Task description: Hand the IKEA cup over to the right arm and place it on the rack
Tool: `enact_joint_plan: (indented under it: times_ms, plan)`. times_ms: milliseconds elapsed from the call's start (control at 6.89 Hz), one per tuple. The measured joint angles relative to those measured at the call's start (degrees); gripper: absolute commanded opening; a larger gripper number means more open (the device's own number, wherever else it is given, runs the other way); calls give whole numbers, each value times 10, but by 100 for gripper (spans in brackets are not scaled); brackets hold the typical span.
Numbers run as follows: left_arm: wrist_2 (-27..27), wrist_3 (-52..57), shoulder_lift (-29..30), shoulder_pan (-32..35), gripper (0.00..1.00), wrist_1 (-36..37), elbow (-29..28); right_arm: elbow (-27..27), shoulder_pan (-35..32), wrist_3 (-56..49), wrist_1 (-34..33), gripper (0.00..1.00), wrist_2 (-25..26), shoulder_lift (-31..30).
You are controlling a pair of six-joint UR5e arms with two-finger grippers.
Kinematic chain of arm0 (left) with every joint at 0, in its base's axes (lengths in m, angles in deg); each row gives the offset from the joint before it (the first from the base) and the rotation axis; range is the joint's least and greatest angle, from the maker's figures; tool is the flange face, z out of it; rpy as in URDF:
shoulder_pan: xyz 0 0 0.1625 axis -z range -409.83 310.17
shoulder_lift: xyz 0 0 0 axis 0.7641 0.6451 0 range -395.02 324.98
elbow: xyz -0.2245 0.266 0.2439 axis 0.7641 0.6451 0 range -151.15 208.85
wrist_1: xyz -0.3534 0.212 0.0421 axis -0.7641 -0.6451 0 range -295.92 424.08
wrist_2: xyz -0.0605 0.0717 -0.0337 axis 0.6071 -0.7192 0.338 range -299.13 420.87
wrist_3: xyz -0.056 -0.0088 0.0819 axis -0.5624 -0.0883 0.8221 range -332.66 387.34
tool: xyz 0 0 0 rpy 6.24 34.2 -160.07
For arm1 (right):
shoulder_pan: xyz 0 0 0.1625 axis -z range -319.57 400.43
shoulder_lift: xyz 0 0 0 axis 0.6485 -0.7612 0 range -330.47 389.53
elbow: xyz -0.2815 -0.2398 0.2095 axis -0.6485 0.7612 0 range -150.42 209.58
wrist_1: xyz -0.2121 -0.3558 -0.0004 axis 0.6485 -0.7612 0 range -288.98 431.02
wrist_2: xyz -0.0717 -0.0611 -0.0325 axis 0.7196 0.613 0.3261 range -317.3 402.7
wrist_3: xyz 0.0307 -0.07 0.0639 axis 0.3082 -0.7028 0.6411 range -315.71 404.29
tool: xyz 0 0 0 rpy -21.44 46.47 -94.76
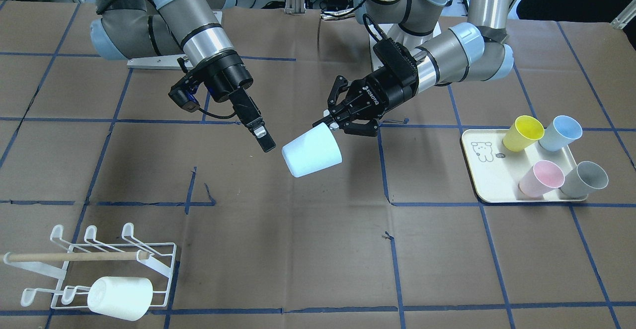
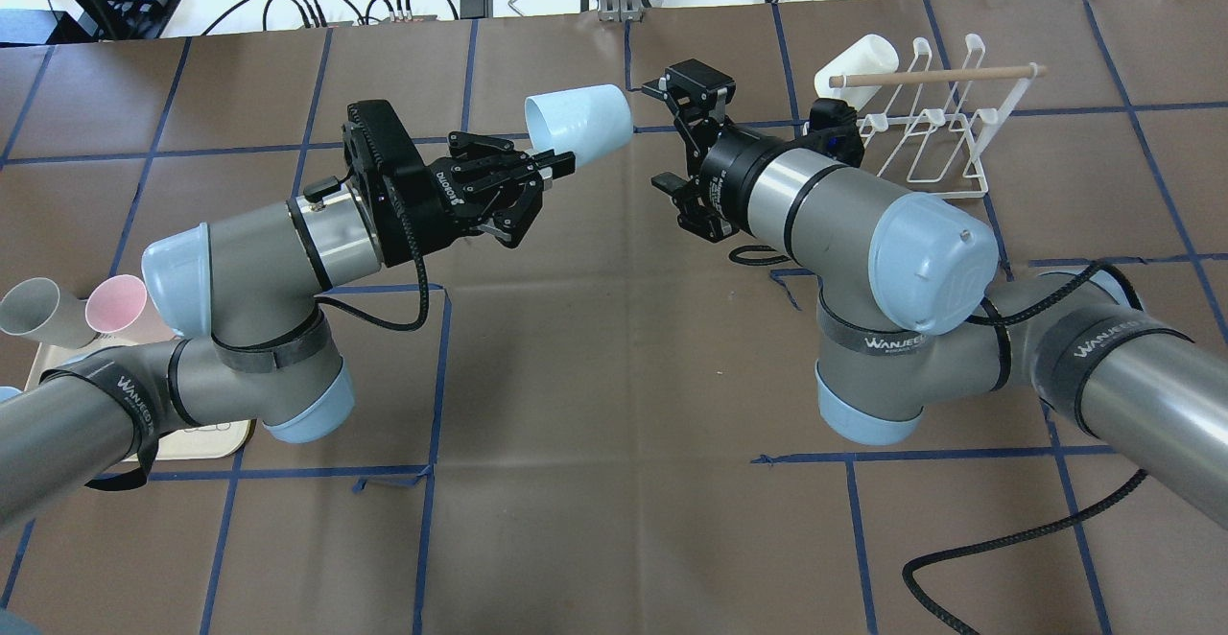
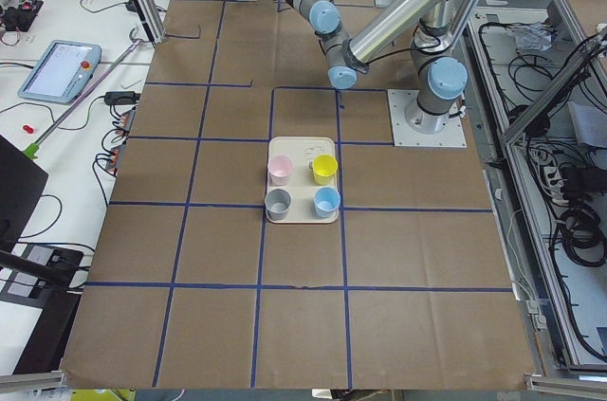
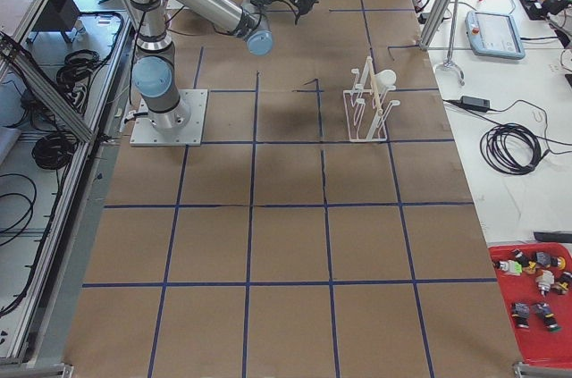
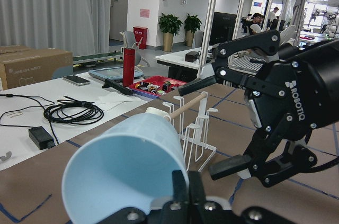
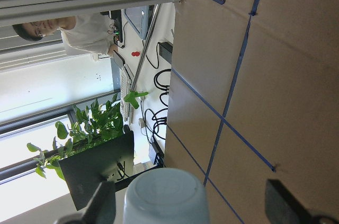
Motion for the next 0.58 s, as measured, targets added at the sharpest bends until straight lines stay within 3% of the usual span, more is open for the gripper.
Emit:
enact_joint_plan:
  times_ms: [580]
  plan:
    - [0, -1, 0, 1, 1, 0, 1, 36, -24, 1, 42, 98, 5, 4]
